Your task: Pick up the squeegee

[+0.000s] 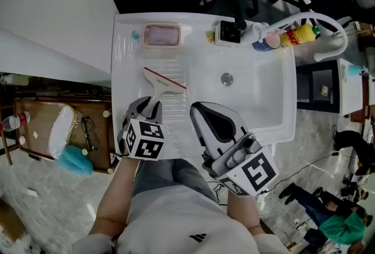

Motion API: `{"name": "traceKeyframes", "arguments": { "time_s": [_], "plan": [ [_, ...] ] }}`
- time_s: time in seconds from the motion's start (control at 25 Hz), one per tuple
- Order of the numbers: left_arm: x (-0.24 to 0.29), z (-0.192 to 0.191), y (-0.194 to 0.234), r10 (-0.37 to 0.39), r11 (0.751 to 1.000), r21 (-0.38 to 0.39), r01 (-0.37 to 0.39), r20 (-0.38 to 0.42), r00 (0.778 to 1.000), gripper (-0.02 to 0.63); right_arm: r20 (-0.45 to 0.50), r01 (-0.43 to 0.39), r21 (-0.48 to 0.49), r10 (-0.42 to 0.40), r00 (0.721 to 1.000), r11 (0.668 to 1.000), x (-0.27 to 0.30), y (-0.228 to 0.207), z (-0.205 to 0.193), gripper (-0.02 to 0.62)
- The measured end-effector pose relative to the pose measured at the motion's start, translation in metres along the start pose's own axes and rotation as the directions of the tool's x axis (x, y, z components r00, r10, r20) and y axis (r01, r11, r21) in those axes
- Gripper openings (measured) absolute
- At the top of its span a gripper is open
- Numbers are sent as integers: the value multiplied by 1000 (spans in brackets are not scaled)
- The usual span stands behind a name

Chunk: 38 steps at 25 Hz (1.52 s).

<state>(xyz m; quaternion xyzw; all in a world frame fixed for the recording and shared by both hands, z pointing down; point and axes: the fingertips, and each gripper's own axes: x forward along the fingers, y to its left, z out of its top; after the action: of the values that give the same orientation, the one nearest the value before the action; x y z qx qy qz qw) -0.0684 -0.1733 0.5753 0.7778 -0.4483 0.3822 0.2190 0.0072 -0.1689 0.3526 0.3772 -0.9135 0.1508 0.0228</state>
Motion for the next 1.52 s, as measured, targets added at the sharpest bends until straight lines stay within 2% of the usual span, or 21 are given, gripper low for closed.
{"name": "traceKeyframes", "arguments": {
  "time_s": [0.4, 0.64, 1.2, 1.52],
  "plan": [
    [-6, 1, 0, -26, 995, -99, 29, 31, 999, 98, 9, 10, -6, -10, 1000, 1000, -7, 0, 3, 9],
    [-17, 17, -4, -43, 992, -112, 53, 90, 995, 97, 17, 12, -13, -11, 1000, 1000, -12, 1, 7, 9],
    [-53, 71, -33, -98, 993, -37, 111, 254, 962, 97, 37, 73, -34, -72, 997, 997, -41, -3, 15, 9],
    [-73, 99, -63, -161, 986, 20, 164, 330, 930, 97, 34, 134, -39, -132, 991, 990, -65, -10, 14, 9]
  ]
}}
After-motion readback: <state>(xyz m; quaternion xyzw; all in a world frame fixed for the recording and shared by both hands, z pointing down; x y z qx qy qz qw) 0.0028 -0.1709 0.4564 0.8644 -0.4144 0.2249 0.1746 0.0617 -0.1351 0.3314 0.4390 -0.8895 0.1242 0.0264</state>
